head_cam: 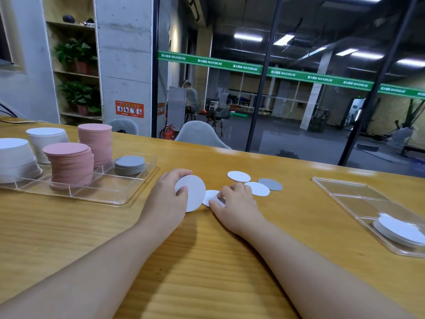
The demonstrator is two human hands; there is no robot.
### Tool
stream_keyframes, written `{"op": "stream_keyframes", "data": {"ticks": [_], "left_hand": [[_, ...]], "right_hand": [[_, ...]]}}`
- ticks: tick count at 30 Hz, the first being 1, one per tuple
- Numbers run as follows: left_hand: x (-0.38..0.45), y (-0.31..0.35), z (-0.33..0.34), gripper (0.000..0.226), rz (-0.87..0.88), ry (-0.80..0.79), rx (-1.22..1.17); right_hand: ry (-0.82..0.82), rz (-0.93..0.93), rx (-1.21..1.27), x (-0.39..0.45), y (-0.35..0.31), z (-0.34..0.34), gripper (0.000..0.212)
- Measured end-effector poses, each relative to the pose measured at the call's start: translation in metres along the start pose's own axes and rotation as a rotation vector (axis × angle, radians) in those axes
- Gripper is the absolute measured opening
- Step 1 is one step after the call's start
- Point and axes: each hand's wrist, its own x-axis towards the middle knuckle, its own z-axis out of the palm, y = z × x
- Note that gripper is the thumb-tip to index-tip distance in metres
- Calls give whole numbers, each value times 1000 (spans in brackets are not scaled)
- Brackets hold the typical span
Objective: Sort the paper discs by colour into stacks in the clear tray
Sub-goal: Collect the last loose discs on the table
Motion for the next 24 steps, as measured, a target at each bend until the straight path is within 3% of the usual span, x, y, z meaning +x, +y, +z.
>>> {"op": "stream_keyframes", "data": {"ticks": [6,13,19,24], "left_hand": [[-1,1,0,37,-11,-1,7],[0,2,1,36,-55,8,-10],[3,0,0,36,-73,64,-82],[4,-3,-1,38,-57,95,-38]], "right_hand": [[-116,-1,117,-6,0,-11,35],[-33,22,368,-6,7,-10,63],[128,78,565,-9,13,-11,46],[223,-48,704,-13,7,-14,38]]}}
